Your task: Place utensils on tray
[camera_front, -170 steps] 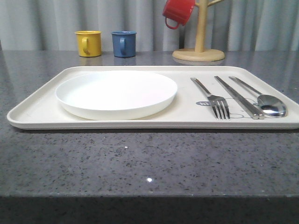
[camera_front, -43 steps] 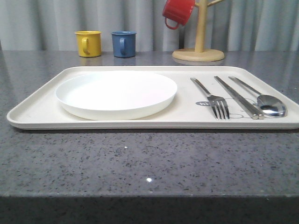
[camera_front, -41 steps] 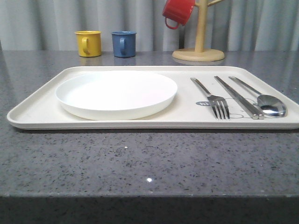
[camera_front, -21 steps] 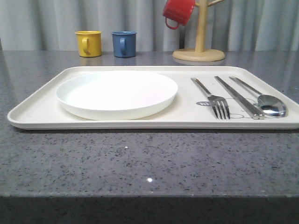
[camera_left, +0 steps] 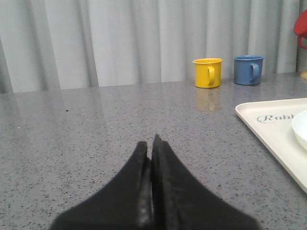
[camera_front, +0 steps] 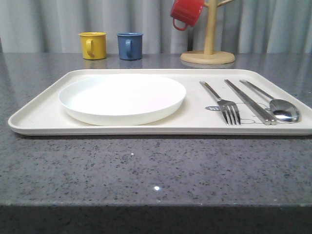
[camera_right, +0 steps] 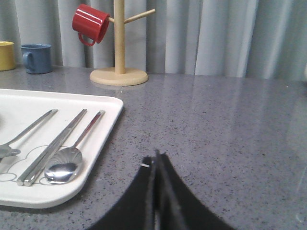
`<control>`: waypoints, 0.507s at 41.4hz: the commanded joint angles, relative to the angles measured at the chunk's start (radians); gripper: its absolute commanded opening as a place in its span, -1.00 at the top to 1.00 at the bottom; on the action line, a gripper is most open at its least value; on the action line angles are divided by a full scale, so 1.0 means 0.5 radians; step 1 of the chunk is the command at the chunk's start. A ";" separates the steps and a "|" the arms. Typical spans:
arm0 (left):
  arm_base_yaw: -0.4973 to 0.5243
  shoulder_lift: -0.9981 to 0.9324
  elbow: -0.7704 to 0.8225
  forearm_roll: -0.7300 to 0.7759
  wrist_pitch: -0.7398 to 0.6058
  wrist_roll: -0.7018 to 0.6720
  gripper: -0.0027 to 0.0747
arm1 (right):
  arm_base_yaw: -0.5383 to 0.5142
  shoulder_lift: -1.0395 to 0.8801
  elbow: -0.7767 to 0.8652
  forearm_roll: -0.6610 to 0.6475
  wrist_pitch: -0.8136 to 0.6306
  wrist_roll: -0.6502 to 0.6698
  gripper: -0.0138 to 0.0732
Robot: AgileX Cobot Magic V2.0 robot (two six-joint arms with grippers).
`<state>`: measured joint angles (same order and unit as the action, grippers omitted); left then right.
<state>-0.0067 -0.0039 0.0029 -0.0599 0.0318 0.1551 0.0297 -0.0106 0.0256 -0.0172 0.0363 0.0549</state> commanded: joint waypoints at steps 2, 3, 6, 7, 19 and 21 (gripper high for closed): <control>-0.001 -0.044 0.036 -0.004 -0.169 -0.019 0.98 | -0.011 -0.034 0.005 -0.005 -0.175 0.008 0.84; -0.001 -0.044 0.036 -0.004 -0.169 -0.019 0.98 | -0.011 -0.034 0.005 -0.005 -0.176 0.008 0.84; -0.001 -0.044 0.036 -0.004 -0.169 -0.019 0.98 | -0.011 -0.034 0.005 -0.005 -0.186 -0.008 0.84; -0.001 -0.044 0.036 -0.004 -0.169 -0.019 0.98 | -0.011 -0.034 0.005 -0.005 -0.192 -0.013 0.84; -0.001 -0.044 0.036 -0.004 -0.169 -0.019 0.98 | -0.102 -0.034 0.005 -0.003 -0.222 -0.022 0.84; -0.001 -0.044 0.036 -0.004 -0.169 -0.019 0.98 | -0.102 -0.034 0.005 -0.003 -0.228 -0.022 0.84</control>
<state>-0.0067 -0.0039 0.0029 -0.0599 0.0318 0.1551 -0.0134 -0.0106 0.0256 -0.0172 0.0151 0.0529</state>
